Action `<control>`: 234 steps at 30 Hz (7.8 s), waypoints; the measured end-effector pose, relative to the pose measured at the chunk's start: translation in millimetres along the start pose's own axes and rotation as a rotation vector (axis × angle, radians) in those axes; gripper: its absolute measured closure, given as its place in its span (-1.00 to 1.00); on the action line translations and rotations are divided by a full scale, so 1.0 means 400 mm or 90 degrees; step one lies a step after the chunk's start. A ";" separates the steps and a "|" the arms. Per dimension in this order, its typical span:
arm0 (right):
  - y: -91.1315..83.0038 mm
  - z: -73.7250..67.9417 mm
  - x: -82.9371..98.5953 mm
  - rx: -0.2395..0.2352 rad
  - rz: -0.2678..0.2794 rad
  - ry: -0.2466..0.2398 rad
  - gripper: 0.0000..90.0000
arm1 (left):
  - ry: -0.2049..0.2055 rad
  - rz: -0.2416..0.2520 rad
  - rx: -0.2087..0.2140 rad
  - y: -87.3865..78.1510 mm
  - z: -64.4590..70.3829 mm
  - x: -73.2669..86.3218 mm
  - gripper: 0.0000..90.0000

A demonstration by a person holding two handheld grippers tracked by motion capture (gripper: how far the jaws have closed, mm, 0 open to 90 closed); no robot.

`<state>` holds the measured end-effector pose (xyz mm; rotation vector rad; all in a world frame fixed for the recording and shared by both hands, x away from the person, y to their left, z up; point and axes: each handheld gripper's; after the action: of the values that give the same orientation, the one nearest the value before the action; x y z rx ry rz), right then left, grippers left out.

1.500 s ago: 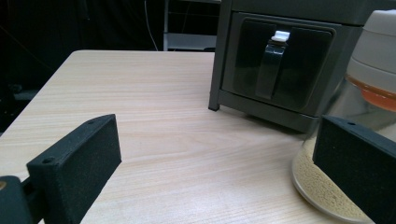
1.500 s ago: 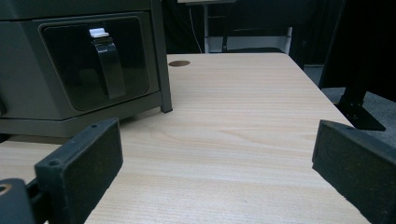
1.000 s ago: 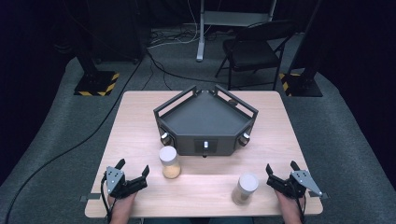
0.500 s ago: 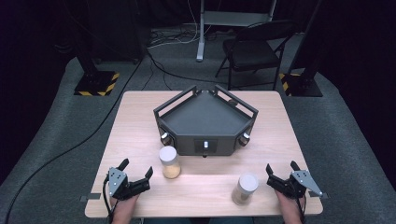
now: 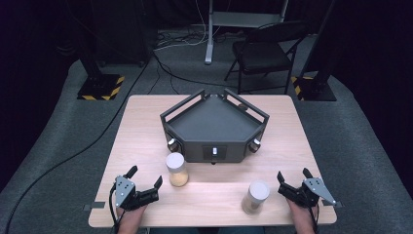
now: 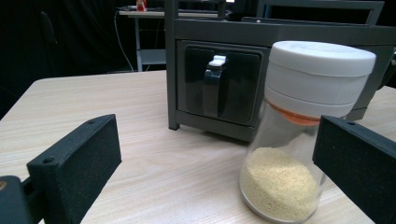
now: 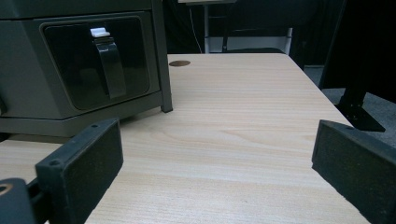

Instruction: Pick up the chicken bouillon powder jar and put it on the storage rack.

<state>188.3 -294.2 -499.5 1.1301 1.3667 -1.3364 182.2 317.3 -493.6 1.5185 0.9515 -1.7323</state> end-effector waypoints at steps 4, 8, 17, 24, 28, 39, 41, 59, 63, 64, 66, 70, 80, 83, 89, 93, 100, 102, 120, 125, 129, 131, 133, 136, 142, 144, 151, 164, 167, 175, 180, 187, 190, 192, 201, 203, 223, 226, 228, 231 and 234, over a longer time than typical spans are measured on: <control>0.000 0.001 0.000 -0.001 0.000 0.001 -0.97 | 0.003 0.002 0.008 0.000 0.001 -0.001 -0.99; 0.000 0.000 0.000 -0.001 0.000 0.001 -0.97 | 0.005 0.005 0.017 0.000 0.003 -0.003 -0.99; 0.000 0.001 0.000 -0.001 0.000 0.000 -0.97 | 0.009 0.015 0.039 -0.002 0.006 -0.005 -0.99; 0.000 0.003 0.000 -0.003 0.000 0.004 -0.97 | 0.013 0.015 0.049 -0.001 0.012 -0.007 -0.99; 0.000 0.003 0.000 -0.003 0.000 0.003 -0.97 | 0.015 0.016 0.053 -0.002 0.014 -0.009 -0.99; 0.001 0.001 -0.001 -0.002 -0.001 0.001 -0.97 | 0.013 0.028 0.060 0.001 0.015 -0.009 -0.99; 0.001 0.002 -0.001 -0.003 -0.001 0.001 -0.97 | 0.014 0.028 0.060 0.003 0.017 -0.010 -0.99; 0.001 0.003 -0.001 -0.004 -0.002 0.003 -0.97 | 0.031 0.024 0.077 0.049 0.033 -0.013 -0.99; 0.001 0.004 -0.001 -0.005 -0.003 0.004 -0.97 | 0.030 0.021 0.080 0.061 0.033 -0.013 -0.99; 0.001 0.004 -0.001 -0.005 -0.002 0.003 -0.97 | 0.030 0.019 0.080 0.064 0.033 -0.013 -0.99; 0.001 0.004 -0.001 -0.005 -0.002 0.003 -0.97 | 0.030 0.018 0.079 0.072 0.033 -0.013 -0.99; 0.001 0.004 -0.001 -0.005 -0.003 0.005 -0.97 | 0.032 0.018 0.080 0.087 0.035 -0.014 -0.99; 0.001 0.005 0.000 -0.006 -0.001 0.004 -0.97 | 0.031 0.015 0.081 0.115 0.031 -0.027 -0.99; 0.001 0.006 0.000 -0.007 -0.001 0.004 -0.97 | 0.033 0.012 0.082 0.119 0.031 -0.030 -0.99; 0.001 0.006 0.000 -0.007 -0.001 0.004 -0.97 | 0.029 0.010 0.084 0.132 0.032 -0.038 -0.99; 0.001 0.006 0.000 -0.007 -0.001 0.005 -0.97 | 0.030 0.005 0.083 0.146 0.036 -0.045 -0.99; 0.001 0.008 0.000 -0.010 -0.001 0.006 -0.97 | 0.023 -0.008 0.083 0.164 0.037 -0.052 -0.98; 0.002 0.009 0.000 -0.011 -0.001 0.006 -0.97 | 0.022 -0.016 0.076 0.167 0.041 -0.055 -0.96; 0.003 0.011 -0.001 -0.013 -0.002 0.008 -0.97 | 0.044 -0.037 0.074 0.169 0.061 -0.073 -0.26; 0.003 0.011 0.000 -0.012 -0.002 0.010 -0.97 | 0.049 -0.047 0.074 0.175 0.070 -0.085 -0.26; 0.002 0.008 -0.001 -0.010 -0.002 0.007 -0.97 | 0.045 -0.045 0.085 0.176 0.071 -0.086 -0.26; 0.002 0.009 -0.001 -0.011 -0.002 0.008 -0.98 | 0.048 -0.045 0.088 0.176 0.075 -0.089 -0.26; 0.002 0.011 0.001 -0.012 0.000 0.012 -0.98 | 0.051 -0.042 0.093 0.175 0.076 -0.093 -0.26; 0.002 0.011 0.001 -0.013 0.000 0.010 -0.98 | 0.054 -0.039 0.102 0.177 0.080 -0.101 -0.26; 0.003 0.012 0.000 -0.013 -0.002 0.010 -0.98 | 0.065 -0.038 0.127 0.181 0.087 -0.131 -0.26; 0.002 0.012 0.001 -0.014 -0.001 0.012 -0.98 | 0.073 -0.037 0.132 0.181 0.093 -0.141 -0.26; 0.002 0.014 0.002 -0.014 0.000 0.015 -0.98 | 0.081 -0.031 0.156 0.181 0.103 -0.188 -0.26; 0.002 0.014 0.001 -0.014 -0.001 0.014 -0.97 | 0.091 -0.019 0.189 0.210 0.127 -0.251 -0.26; 0.002 0.015 0.001 -0.015 -0.001 0.015 -0.97 | 0.097 -0.017 0.195 0.218 0.133 -0.270 -0.26; 0.003 0.015 0.000 -0.015 -0.002 0.016 -0.97 | 0.102 -0.018 0.204 0.248 0.156 -0.309 -0.26; 0.002 0.016 0.001 -0.016 -0.001 0.016 -0.97 | 0.103 -0.014 0.202 0.264 0.171 -0.327 -0.26; 0.003 0.018 0.001 -0.017 -0.002 0.019 -0.97 | 0.101 -0.010 0.195 0.281 0.183 -0.351 -0.26; 0.003 0.019 0.000 -0.017 -0.003 0.022 -0.97 | 0.096 -0.012 0.191 0.290 0.186 -0.365 -0.26; 0.003 0.020 0.001 -0.018 -0.003 0.023 -0.97 | 0.092 -0.009 0.188 0.296 0.188 -0.370 -0.26; 0.003 0.023 0.001 -0.020 -0.002 0.026 -0.97 | 0.098 0.009 0.156 0.317 0.212 -0.398 -0.26; 0.003 0.022 0.001 -0.019 -0.003 0.025 -0.97 | 0.095 0.013 0.152 0.323 0.213 -0.409 -0.26; 0.004 0.022 0.000 -0.017 -0.006 0.032 -0.97 | 0.074 0.026 0.066 0.365 0.231 -0.431 -0.26; 0.004 0.025 0.001 -0.018 -0.005 0.036 -0.97 | 0.070 0.029 0.048 0.373 0.233 -0.431 -0.26; 0.004 0.026 0.002 -0.018 -0.004 0.039 -0.97 | 0.069 0.031 0.030 0.378 0.238 -0.432 -0.26; 0.005 0.027 0.001 -0.019 -0.006 0.039 -0.97 | 0.065 0.034 0.011 0.388 0.238 -0.435 -0.26; 0.005 0.026 0.000 -0.023 -0.005 0.031 -0.97 | 0.060 0.033 0.001 0.397 0.235 -0.438 -0.26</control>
<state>190.3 -304.4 -500.2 1.1415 1.4254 -1.2924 288.3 153.2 -330.3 1.6233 0.9494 -1.6388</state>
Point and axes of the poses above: each handheld gripper's, and its own axes: y roughly forward along the jaws, x roughly out of its underside, z roughly to its right, and after that the axes turned 9 degrees about x, right-handed
